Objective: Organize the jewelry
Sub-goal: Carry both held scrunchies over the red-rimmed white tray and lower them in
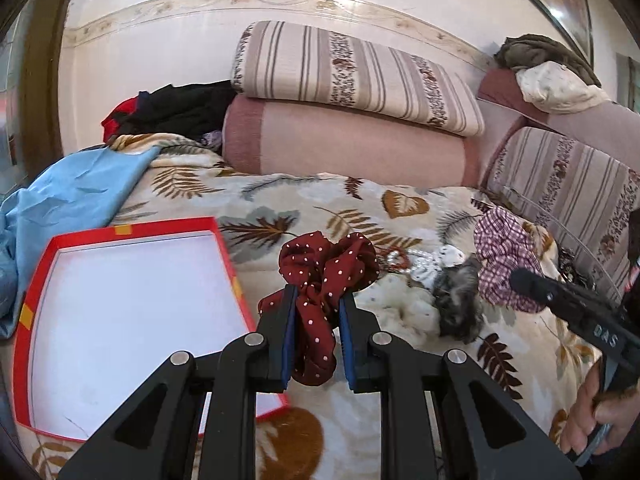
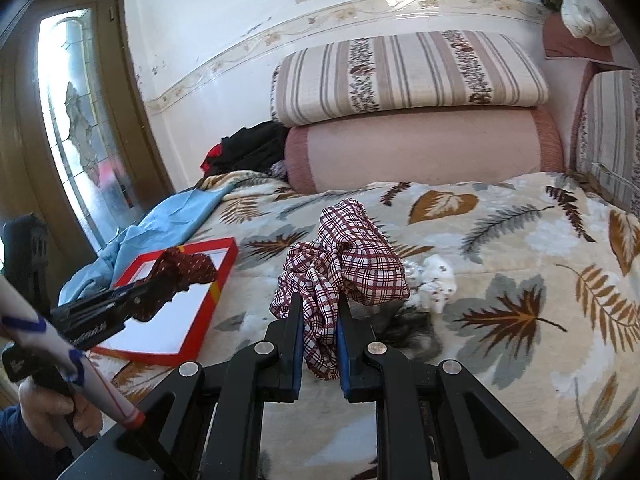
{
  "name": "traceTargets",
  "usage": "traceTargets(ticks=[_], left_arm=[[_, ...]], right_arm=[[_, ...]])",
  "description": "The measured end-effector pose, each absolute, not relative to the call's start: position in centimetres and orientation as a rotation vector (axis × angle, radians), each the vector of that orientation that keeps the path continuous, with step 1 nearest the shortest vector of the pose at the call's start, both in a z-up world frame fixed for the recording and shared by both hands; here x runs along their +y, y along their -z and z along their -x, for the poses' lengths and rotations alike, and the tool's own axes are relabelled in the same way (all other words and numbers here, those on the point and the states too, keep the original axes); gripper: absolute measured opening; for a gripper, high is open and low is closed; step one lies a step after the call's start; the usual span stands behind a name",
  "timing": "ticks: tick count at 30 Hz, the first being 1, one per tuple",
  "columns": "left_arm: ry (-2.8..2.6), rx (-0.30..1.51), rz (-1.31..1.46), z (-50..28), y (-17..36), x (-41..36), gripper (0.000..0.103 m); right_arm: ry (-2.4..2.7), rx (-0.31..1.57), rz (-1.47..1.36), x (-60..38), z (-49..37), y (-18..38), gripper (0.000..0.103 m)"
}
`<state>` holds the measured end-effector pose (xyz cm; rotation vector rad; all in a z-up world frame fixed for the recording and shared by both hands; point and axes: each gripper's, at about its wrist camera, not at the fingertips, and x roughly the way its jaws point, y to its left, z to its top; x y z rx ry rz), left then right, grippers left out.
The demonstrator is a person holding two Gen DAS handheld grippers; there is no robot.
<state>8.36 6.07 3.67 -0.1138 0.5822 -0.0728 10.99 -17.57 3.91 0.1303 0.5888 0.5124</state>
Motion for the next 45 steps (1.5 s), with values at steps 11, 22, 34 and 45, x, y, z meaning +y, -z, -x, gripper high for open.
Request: traceTargets(ticks=[11, 22, 34, 45], left_arm=[[-0.061, 0.609, 0.157, -9.2, -4.0, 12.3, 0.019], [-0.28, 0.695, 0.294, -13.0, -3.3, 25.2, 0.019], [-0.382, 0.796, 0.333, -15.9, -0.8, 29.1, 0.019], [-0.41, 0.847, 0.347, -16.5, 0.4, 29.3, 0.021]], right_arm=[[-0.618, 0.688, -0.089, -10.8, -10.8, -3.3, 0.015], [-0.78, 0.833, -0.062, 1.6, -15.8, -4.1, 0.015], [-0.802, 0.96, -0.005, 13.8, -23.1, -1.6, 0.017], [-0.767, 1.037, -0.012, 15.4, -25.2, 1.3, 0.019]])
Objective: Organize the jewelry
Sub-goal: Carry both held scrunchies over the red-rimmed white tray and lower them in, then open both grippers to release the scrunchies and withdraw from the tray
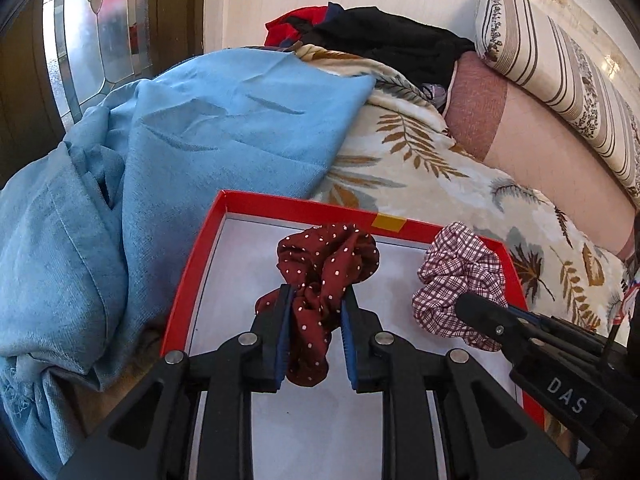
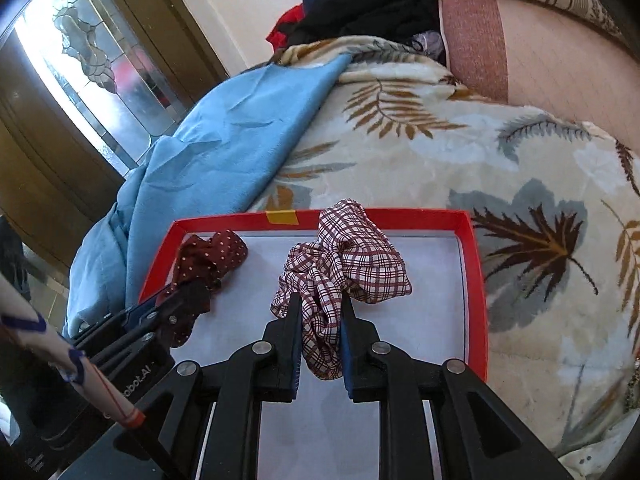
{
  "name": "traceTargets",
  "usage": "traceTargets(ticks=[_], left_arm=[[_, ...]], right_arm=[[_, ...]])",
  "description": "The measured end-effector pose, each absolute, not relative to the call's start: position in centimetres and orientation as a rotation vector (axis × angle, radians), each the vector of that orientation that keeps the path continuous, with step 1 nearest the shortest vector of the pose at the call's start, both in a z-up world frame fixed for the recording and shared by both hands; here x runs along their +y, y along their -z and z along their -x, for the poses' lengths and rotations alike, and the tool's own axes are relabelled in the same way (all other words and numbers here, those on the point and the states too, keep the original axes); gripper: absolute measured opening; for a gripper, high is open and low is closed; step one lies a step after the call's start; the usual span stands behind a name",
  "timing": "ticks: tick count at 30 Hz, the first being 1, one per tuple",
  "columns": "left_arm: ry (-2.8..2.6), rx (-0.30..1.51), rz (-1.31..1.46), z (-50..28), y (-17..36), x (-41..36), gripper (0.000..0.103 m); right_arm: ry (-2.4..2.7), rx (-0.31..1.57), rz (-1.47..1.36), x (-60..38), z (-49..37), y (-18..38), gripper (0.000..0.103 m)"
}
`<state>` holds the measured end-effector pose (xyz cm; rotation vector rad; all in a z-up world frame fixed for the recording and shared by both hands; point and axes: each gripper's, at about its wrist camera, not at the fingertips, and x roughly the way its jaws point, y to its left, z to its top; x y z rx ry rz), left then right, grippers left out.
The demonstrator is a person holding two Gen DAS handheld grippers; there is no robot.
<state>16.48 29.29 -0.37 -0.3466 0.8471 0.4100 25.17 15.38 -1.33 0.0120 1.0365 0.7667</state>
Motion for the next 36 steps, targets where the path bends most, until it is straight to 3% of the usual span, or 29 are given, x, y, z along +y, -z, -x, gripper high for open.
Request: traceTargets(ticks=[4, 6, 8, 9, 18, 24, 36], left_arm=[[-0.42, 0.855, 0.349, -16.5, 0.5, 29.3, 0.027], [-0.43, 0.854, 0.345, -16.6, 0.4, 29.3, 0.043], [-0.429, 0.847, 0.345, -16.5, 0.3, 29.3, 0.047], [-0.427, 0.843, 0.348, -16.5, 0.1, 29.3, 0.048], [-0.389, 0.741, 0.383, -15.4, -2.5, 28.1, 0.051], [-0.243, 0.702, 0.364, -15.4, -4.1, 22.7, 0.052], [0.053, 0.741, 0.239, -15.0, -4.0, 10.6, 0.055]], right_arm=[[-0.751, 1.045, -0.008, 15.4, -25.5, 1.9, 0.021], [-0.751, 1.057, -0.014, 15.3, -25.7, 2.1, 0.028], [-0.749, 1.055, -0.018, 14.9, -25.6, 1.9, 0.055], [-0.747, 1.05, -0.021, 14.7, -25.6, 1.7, 0.061], [-0.724, 0.91, -0.148, 8.0, -22.9, -4.1, 0.061], [-0.664, 0.775, -0.205, 0.3, -17.4, -8.2, 0.081], [-0.385, 0.707, -0.2, -15.6, -14.5, -6.5, 0.081]])
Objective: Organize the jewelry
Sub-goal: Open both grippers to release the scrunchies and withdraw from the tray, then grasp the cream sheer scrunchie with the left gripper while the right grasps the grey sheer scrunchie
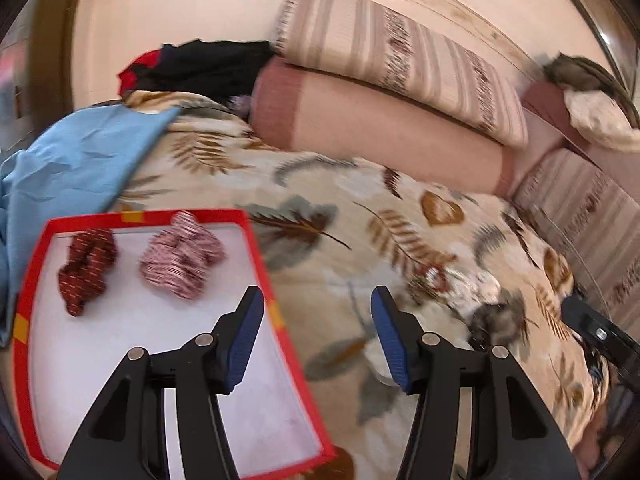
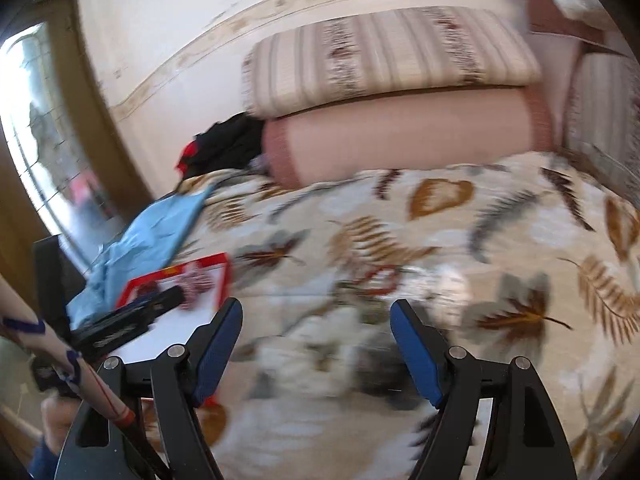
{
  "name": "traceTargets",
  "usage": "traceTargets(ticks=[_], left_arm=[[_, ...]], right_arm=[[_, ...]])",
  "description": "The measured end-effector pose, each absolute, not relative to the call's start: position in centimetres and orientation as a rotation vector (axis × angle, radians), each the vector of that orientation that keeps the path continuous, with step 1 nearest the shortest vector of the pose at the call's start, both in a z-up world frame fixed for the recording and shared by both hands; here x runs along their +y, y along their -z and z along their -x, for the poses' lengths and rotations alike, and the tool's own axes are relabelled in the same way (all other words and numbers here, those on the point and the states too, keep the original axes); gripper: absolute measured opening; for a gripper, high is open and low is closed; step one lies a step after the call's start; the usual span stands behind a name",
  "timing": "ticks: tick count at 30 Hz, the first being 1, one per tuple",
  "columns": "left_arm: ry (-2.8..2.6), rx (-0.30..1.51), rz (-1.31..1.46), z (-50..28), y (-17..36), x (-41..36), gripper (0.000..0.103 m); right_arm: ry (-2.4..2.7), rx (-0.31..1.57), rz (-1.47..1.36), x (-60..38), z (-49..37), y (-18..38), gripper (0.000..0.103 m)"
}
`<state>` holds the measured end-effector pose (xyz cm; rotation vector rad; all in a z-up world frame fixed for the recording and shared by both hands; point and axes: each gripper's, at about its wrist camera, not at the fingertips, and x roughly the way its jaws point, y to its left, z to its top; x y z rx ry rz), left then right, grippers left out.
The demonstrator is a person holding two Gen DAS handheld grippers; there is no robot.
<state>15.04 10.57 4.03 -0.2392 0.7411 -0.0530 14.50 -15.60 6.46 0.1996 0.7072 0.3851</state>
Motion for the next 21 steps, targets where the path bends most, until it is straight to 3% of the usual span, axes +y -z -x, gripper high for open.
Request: traceTargets(ticks=[11, 13, 16, 21], left_arm=[[0.137, 0.803, 0.203, -16.3, -2.3, 6.5, 0.055], [0.178, 0.819, 0.197, -16.4, -2.0, 5.6, 0.06], [0.231, 0.835, 0.185, -16.5, -1.2, 4.1, 0.078], [0.264, 0.883, 0.146, -17.2, 1.1, 1.3, 0.079]], right_arm=[[-0.325, 0.765, -0.327, -21.9, -16.0, -4.1, 0.08], [-0.324, 0.774, -0.346, -22.4, -16.1, -3.8, 0.08], [-0.321, 0.777, -0.361, -22.8, -16.1, -3.7, 0.081], [-0.327, 0.783, -0.363, -22.7, -16.2, -3.4, 0.081]])
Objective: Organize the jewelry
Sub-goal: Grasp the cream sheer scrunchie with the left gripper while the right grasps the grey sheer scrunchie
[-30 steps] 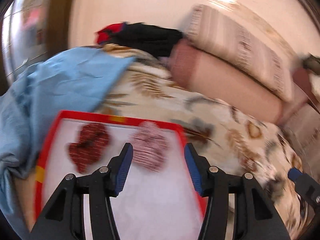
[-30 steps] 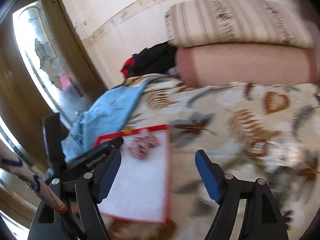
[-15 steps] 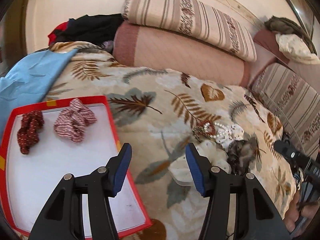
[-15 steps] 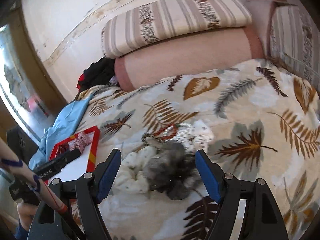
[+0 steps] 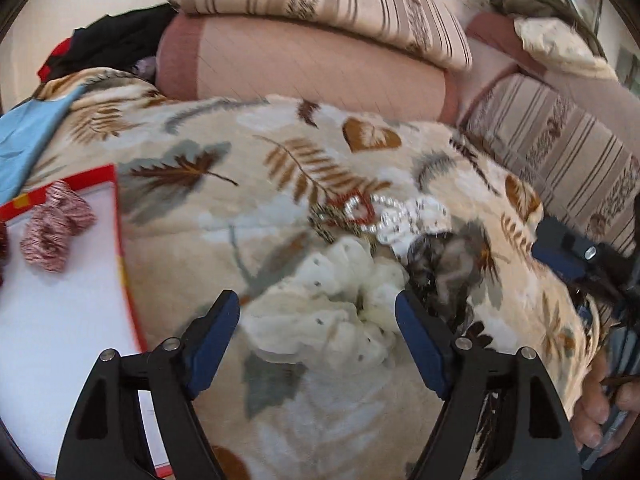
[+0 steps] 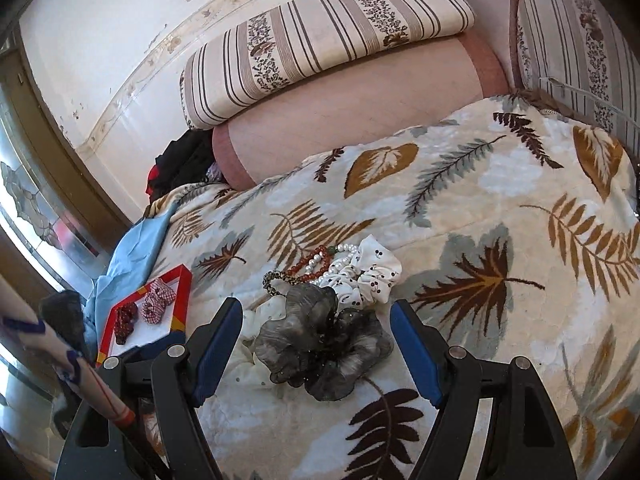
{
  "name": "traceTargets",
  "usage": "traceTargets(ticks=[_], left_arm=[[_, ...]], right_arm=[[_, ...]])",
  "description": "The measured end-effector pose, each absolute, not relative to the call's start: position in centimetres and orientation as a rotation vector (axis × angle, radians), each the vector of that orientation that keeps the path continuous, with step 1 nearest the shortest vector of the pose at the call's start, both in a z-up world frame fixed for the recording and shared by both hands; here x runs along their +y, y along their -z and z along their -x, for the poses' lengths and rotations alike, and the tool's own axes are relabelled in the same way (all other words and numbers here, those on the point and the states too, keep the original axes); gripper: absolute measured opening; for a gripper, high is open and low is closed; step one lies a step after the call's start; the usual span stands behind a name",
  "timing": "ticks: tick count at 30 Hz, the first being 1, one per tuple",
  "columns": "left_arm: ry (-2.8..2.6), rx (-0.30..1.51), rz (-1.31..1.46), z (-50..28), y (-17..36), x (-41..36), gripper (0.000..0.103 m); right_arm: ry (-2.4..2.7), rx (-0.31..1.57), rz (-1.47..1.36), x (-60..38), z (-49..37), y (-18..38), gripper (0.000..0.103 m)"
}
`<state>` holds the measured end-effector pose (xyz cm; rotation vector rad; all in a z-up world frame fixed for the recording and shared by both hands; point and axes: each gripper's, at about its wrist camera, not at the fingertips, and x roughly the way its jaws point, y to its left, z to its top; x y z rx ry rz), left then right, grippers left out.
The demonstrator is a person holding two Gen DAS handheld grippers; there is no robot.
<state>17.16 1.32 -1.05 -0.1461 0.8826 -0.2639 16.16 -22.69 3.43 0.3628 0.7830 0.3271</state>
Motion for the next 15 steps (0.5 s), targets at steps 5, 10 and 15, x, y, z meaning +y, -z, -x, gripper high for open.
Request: traceTargets(ticks=[5, 10, 15], left_arm=[[0.273, 0.92, 0.071, -17.4, 2.9, -0.9, 0.079], [0.294, 0.906, -0.026, -17.1, 3.9, -3.4, 0.087], [0.231, 0.905, -0.086, -17.5, 5.2, -4.1, 0.078]], right_arm=[[-0.321, 0.787, -0.373, -23.1, -16.4, -3.1, 0.081], [-0.312, 0.804, -0.391, -23.4, -16.9, -2.6, 0.081], [-0.309, 0.812, -0.389, -23.4, -17.2, -2.3, 0.081]])
